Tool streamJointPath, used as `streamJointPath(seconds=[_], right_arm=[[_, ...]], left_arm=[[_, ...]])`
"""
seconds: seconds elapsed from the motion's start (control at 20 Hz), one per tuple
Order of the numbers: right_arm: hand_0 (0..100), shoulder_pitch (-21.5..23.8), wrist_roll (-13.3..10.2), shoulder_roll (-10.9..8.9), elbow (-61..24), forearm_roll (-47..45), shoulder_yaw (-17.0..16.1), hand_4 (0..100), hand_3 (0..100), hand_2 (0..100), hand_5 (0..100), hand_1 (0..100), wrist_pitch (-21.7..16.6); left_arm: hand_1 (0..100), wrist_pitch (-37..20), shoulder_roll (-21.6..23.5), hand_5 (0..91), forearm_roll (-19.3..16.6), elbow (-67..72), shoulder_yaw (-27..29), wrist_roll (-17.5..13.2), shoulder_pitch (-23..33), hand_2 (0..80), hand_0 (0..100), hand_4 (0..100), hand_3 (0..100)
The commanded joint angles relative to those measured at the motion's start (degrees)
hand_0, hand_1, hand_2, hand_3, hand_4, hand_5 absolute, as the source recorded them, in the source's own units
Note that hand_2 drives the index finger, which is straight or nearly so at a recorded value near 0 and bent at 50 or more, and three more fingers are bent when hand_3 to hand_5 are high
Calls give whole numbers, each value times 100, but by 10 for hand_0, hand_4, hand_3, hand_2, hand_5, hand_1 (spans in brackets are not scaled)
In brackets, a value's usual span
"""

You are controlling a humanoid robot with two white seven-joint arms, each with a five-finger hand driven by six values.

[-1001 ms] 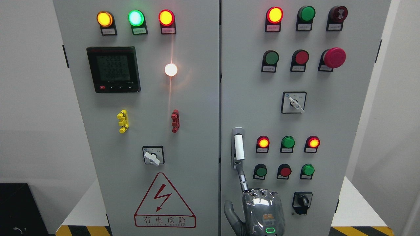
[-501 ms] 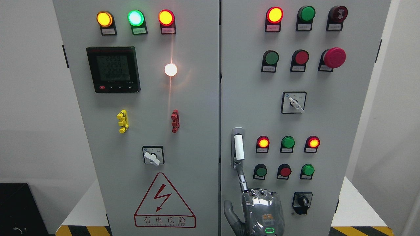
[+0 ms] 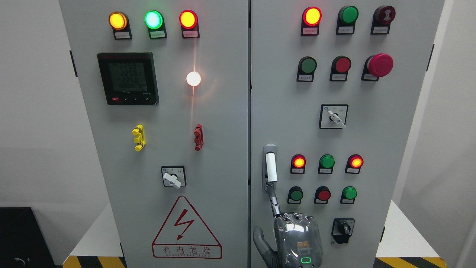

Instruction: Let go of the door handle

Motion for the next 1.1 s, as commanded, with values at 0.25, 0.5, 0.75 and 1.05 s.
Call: streamJointPath(seconds=[0.25, 0.5, 0.75, 1.05], right_arm=[[517, 0, -56, -3, -172, -9, 7, 1000, 1000, 185, 1000, 312, -12], [517, 0, -73, -3, -181, -9, 7, 1000, 1000, 284, 1000, 313, -21], [526, 9, -56, 6, -277, -17, 7, 1000, 1000, 352, 1000, 319, -30], [538, 35, -47, 6, -409, -35, 7, 1000, 1000, 369, 1000, 326, -39]], left_arm=[[556, 1, 0, 0, 2, 0, -3, 2, 114, 0, 120, 0, 0], [556, 1, 0, 0, -7, 0, -3, 2, 114, 0, 120, 0, 0], [556, 1, 0, 0, 2, 0, 6, 2, 114, 0, 120, 0, 0], [556, 1, 0, 0, 2, 0, -3, 2, 114, 0, 120, 0, 0]])
